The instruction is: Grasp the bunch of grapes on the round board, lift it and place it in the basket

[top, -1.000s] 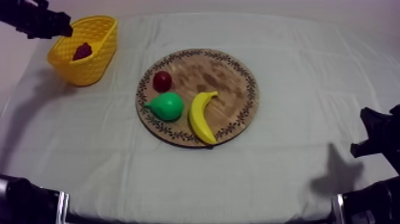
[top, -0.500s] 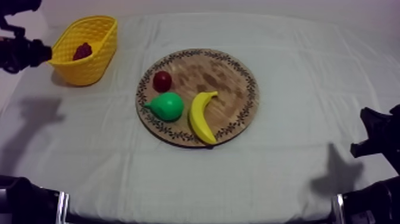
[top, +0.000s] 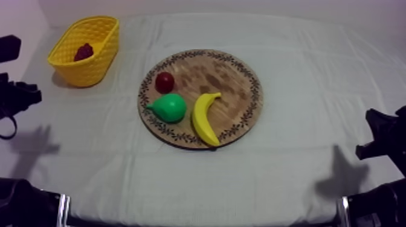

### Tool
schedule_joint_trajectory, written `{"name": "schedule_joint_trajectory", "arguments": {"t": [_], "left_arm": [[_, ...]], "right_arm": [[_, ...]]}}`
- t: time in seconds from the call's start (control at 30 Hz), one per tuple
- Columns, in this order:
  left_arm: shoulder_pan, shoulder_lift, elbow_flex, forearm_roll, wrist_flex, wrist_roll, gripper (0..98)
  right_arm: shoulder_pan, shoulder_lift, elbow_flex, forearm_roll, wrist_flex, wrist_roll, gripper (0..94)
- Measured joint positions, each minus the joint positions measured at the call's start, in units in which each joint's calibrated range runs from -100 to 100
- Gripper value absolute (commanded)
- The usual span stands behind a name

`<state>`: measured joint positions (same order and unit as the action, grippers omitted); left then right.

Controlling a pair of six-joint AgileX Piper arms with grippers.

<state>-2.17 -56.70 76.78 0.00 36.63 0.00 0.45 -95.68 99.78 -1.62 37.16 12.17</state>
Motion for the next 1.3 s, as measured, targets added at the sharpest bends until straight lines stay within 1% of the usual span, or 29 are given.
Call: {"name": "schedule_joint_trajectory", "arguments": {"t": [0.17,0.33,0.43,0.53,0.7,1.0,1.1,1.23,1.3], "left_arm": [[-0.03,-7.76,4.78,-2.39,1.75,3.03,16.1],[-0.39,-15.9,8.89,-3.42,4.69,4.95,12.4],[-0.65,-20.82,11.06,-3.64,6.28,5.67,10.8],[-0.55,-25.13,12.35,-3.86,7.37,6.15,9.8],[-0.34,-31.74,13.7,-4.91,8.47,7.51,8.8],[-0.26,-40.9,15.81,-4.25,9.19,8.19,6.1],[-0.08,-42.58,16.2,-4.24,9.27,8.61,2.1],[0.01,-42.94,16.9,-4.13,9.47,8.86,0.5],[-0.2,-43.08,17.89,-3.56,9.16,8.45,0.2]], "right_arm": [[0.0,0.0,0.0,0.0,0.0,0.0,0.5],[0.0,0.0,0.0,0.0,0.0,0.0,0.5],[0.0,0.0,0.0,0.0,0.0,0.0,0.5],[0.0,0.0,0.0,0.0,0.0,0.0,0.5],[0.0,0.0,0.0,0.0,0.0,0.0,0.5],[0.0,0.0,0.0,0.0,0.0,0.0,0.5],[0.0,0.0,0.0,0.0,0.0,0.0,0.5],[0.0,0.0,0.0,0.0,0.0,0.0,0.5],[0.0,0.0,0.0,0.0,0.0,0.0,0.5]]}}
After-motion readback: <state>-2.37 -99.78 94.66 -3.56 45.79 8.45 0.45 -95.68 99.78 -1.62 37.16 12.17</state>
